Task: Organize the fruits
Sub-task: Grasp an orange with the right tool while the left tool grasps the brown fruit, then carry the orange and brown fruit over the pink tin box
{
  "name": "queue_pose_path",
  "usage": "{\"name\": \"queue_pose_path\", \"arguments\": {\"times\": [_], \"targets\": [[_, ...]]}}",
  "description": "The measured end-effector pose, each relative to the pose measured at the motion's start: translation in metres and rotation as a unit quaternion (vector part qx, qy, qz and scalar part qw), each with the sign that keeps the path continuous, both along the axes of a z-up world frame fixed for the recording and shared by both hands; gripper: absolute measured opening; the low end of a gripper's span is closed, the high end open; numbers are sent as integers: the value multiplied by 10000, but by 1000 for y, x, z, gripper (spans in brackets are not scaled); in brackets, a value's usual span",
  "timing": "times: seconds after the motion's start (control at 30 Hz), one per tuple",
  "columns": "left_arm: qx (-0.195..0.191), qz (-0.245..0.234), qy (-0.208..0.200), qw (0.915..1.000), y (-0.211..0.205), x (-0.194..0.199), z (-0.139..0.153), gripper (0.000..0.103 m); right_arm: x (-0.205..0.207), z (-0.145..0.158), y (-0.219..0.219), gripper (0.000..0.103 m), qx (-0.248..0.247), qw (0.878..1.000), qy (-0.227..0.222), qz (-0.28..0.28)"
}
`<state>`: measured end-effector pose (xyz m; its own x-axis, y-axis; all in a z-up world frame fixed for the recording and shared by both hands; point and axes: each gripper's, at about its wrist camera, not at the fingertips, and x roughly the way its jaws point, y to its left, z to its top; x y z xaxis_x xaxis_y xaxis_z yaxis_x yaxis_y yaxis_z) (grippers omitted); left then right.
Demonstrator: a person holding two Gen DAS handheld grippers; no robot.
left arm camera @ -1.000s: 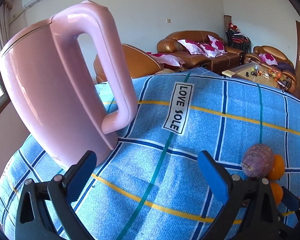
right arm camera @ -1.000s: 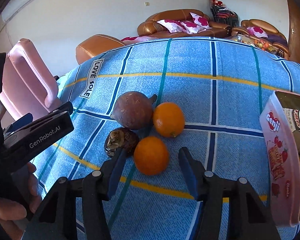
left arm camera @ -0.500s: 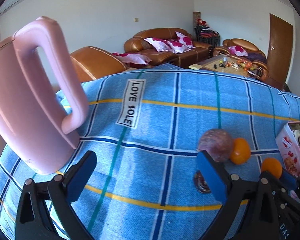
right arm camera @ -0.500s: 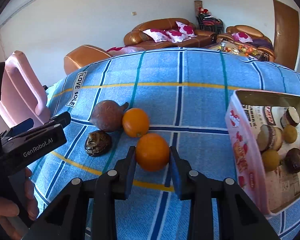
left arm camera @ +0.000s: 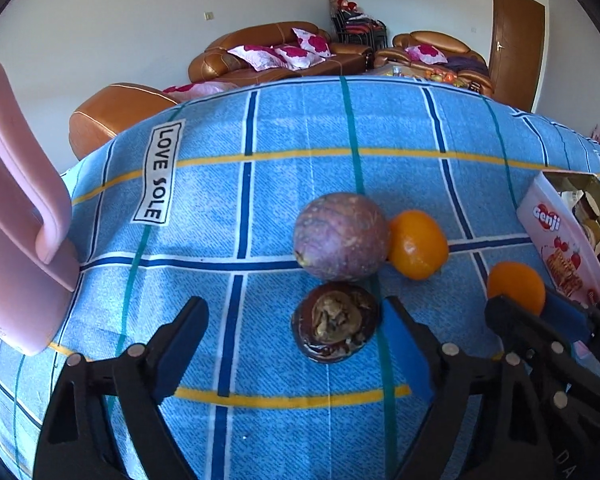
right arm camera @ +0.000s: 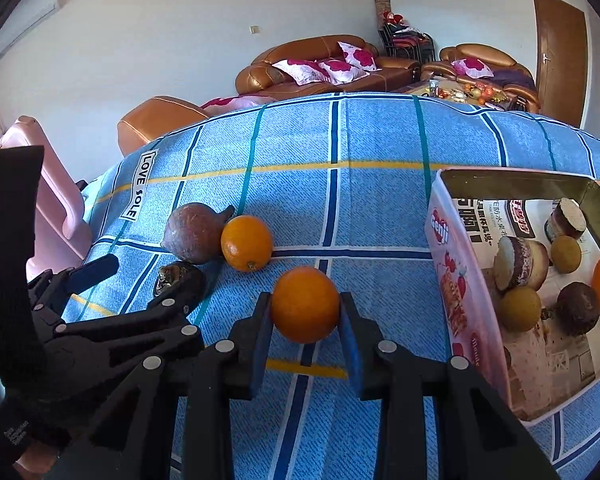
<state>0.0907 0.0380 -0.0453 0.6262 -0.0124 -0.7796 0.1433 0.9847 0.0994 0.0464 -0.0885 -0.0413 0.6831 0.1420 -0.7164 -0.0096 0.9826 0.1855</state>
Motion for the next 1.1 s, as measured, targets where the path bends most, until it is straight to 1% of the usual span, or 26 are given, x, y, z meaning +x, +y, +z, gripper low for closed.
{"name": "queue_pose_path", "arguments": {"times": [0.1,0.2,0.23,0.27,0.3,0.4,0.43,0.47,0.57,0.63,0.7,0.77,0.83,0.87,0.93,1.0,1.1], "targets": [[-116,-4,95,9999,1,3,-1,86,0,0,1,34,-21,10000,-16,2],[-227,-74,119,9996,1,3,-1,80,0,-1,1,34,-2,10000,6,21],[-266,-115,120,9995,2,2,0,75,0,-1,1,34,9,10000,18,28],[-342,-185,130,9992,2,2,0,67,0,-2,1,34,16,10000,27,37],[-447,-267,145,9985,1,1,1,62,0,-2,1,34,17,10000,31,44],[-480,-365,129,9981,-1,-1,1,53,-1,-1,1,35,-5,10000,14,46],[-494,-399,120,9979,-2,-2,2,47,-1,-1,1,35,-12,10000,0,45],[-502,-409,104,9978,-3,-4,3,44,-2,0,1,35,-14,10000,-19,45],[-655,-302,73,9974,2,-5,6,43,-4,2,1,35,-19,9999,-112,25],[-749,-134,-89,9971,8,-9,10,43,-7,4,1,35,-16,9998,-213,35],[-713,39,-460,9964,13,-17,19,43,-13,9,1,34,-15,9992,-388,61],[-644,187,-966,9931,16,-27,31,43,-20,16,3,34,-71,9979,-641,73],[-555,327,-1381,9883,18,-35,41,43,-27,24,6,34,-284,9951,-949,46],[-544,390,-1526,9860,20,-37,44,43,-31,28,8,34,-419,9928,-1126,0],[-604,463,-1663,9831,25,-40,48,43,-39,35,11,34,-678,9871,-1445,-132],[-641,487,-1703,9821,27,-41,47,43,-44,40,11,34,-845,9822,-1660,-237],[-435,548,-1757,9819,25,-39,44,43,-45,41,11,34,-903,9812,-1690,-226]]}}
